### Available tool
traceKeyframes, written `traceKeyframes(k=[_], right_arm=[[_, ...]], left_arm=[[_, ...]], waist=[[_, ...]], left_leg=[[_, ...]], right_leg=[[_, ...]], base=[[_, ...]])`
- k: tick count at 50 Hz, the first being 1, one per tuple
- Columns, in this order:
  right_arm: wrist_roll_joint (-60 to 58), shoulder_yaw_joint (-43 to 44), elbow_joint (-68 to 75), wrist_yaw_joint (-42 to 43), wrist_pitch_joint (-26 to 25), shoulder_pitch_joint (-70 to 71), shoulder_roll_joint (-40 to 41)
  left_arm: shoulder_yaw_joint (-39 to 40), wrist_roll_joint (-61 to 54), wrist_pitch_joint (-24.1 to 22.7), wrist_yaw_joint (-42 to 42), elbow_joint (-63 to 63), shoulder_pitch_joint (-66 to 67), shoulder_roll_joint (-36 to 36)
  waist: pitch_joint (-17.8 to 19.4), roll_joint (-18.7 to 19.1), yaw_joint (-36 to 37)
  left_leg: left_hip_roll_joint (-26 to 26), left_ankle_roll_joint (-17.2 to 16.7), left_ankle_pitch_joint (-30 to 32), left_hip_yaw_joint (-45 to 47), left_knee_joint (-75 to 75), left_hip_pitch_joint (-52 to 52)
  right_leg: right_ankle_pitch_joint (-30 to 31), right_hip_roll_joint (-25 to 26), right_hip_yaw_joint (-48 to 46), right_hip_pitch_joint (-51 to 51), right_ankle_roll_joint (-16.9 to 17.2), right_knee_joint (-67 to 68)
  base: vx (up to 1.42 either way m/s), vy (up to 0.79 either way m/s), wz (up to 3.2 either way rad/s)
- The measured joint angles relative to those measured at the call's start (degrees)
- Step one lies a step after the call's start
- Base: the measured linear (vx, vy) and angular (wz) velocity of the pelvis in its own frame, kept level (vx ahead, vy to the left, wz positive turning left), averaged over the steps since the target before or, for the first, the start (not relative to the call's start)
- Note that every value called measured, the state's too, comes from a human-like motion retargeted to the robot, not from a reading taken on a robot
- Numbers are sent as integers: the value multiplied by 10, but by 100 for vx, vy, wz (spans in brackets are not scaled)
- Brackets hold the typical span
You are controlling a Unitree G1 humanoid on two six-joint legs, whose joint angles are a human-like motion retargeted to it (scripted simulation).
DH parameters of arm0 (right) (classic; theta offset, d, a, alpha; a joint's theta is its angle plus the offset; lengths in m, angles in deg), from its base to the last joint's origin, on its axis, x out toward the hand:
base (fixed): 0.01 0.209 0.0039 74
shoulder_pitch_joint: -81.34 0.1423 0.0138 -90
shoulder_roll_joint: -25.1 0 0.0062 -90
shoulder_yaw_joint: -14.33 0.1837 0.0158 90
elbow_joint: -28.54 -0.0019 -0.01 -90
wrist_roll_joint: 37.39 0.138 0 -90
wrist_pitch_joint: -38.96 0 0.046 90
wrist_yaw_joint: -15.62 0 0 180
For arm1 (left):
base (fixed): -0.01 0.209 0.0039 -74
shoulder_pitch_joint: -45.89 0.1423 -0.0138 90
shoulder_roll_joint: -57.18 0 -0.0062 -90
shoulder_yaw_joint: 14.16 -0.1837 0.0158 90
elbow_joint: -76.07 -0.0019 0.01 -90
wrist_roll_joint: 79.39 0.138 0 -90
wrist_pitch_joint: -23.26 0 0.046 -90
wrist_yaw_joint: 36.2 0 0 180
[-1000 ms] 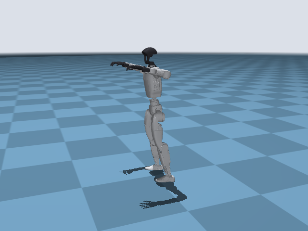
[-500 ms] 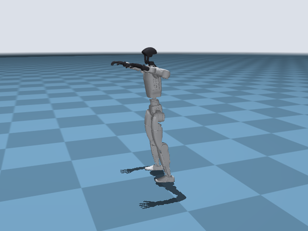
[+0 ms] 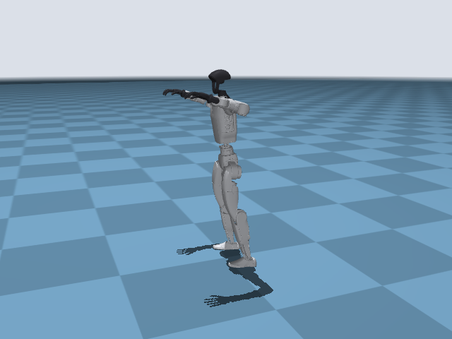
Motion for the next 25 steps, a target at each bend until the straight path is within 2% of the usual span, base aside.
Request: traceKeyframes(k=[18,25], right_arm=[[1,-6,2,5,1,12,-3],[54,-45,-13,33,5,41,25]], left_arm=[[4,-8,-1,0,1,7,1],[-71,-91,-17,4,26,-11,27]], waist=[[1,2,1],[31,-3,6]], left_leg=[[-5,1,-2,-5,1,1],[-15,12,-1,-4,5,2]], right_leg=[[-2,-6,-6,5,0,1],[-3,-18,-1,5,0,6]], base=[[0,0,0],[-2,1,-2]])
